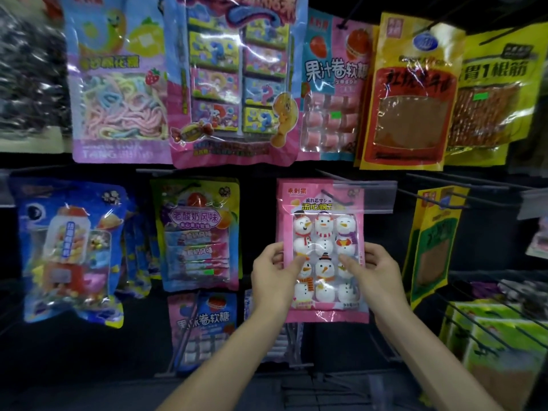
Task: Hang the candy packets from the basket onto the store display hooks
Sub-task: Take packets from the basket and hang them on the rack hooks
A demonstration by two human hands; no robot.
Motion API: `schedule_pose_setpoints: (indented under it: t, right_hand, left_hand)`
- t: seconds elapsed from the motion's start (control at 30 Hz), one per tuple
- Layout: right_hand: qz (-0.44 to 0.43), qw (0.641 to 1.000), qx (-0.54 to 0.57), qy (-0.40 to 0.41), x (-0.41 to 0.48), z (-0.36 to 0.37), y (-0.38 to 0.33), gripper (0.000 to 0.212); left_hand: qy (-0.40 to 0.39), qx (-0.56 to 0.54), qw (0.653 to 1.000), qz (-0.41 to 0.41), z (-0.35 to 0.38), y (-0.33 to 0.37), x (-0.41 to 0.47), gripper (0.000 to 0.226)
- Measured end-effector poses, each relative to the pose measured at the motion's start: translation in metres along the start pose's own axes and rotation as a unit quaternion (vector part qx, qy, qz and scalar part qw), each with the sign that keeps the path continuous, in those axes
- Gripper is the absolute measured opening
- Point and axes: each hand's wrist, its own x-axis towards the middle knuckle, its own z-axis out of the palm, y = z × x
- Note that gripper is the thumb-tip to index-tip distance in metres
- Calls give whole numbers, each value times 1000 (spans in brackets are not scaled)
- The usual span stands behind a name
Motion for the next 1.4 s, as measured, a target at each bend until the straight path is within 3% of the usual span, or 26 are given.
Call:
schedule_pose_setpoints:
  t: [0.6,0.8,1.4]
  right_hand:
    - [15,994,-109,25,60,30,21,42]
    - [16,991,-126,35,67,36,30,37]
    - [15,993,-111,37,65,36,34,52]
  left_hand:
    - [64,126,989,-34,19,-7,50,19]
    - [82,138,986,-39,22,-10,60,16]
    - [51,159,985,-40,17,-13,54,26]
